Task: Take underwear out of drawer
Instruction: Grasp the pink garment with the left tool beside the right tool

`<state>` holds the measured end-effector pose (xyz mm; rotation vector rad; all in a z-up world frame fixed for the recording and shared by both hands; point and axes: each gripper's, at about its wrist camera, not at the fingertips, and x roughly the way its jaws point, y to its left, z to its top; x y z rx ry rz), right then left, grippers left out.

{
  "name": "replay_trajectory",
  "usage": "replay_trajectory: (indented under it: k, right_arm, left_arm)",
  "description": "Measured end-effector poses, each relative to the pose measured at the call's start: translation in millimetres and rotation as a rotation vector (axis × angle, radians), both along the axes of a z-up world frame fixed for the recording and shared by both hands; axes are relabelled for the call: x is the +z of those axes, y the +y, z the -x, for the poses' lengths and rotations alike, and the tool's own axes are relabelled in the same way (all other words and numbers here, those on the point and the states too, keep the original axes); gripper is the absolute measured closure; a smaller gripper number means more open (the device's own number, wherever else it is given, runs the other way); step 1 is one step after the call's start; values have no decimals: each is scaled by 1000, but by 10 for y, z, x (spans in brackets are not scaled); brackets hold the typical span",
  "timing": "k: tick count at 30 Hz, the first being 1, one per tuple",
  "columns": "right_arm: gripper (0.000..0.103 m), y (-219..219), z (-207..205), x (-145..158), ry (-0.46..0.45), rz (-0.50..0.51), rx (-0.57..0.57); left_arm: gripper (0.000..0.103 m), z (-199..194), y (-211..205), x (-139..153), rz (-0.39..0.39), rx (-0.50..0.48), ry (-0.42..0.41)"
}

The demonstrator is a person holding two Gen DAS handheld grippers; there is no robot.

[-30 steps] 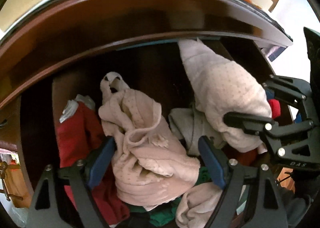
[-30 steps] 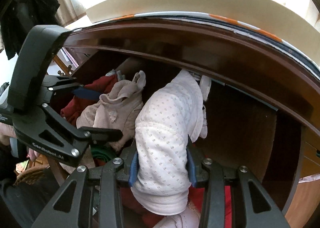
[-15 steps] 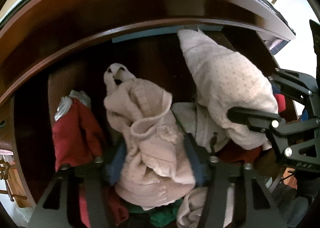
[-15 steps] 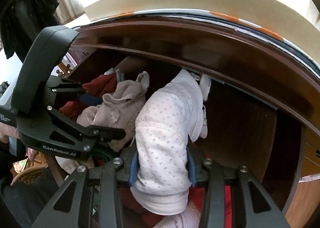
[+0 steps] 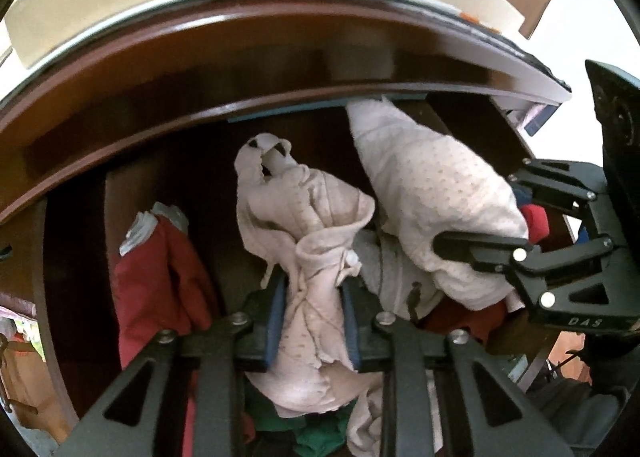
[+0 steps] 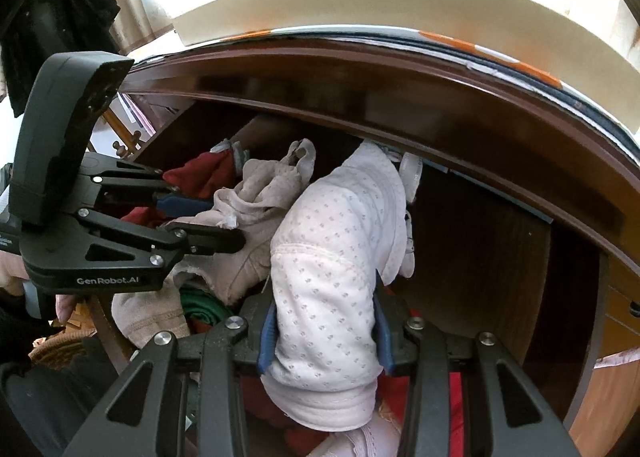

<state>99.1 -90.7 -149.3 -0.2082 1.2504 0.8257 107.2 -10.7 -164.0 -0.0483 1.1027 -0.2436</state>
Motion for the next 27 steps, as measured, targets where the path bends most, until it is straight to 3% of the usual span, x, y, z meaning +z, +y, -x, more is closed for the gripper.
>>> replay_trajectory:
  k: [17, 27]
  right_arm:
    - [61, -46, 88, 102, -71, -9, 16]
    - [61, -98, 166, 251, -160, -42, 29]
  left_arm:
    - [80, 281, 307, 312, 48, 41, -180]
    - [81, 389, 429, 428, 53, 47, -234]
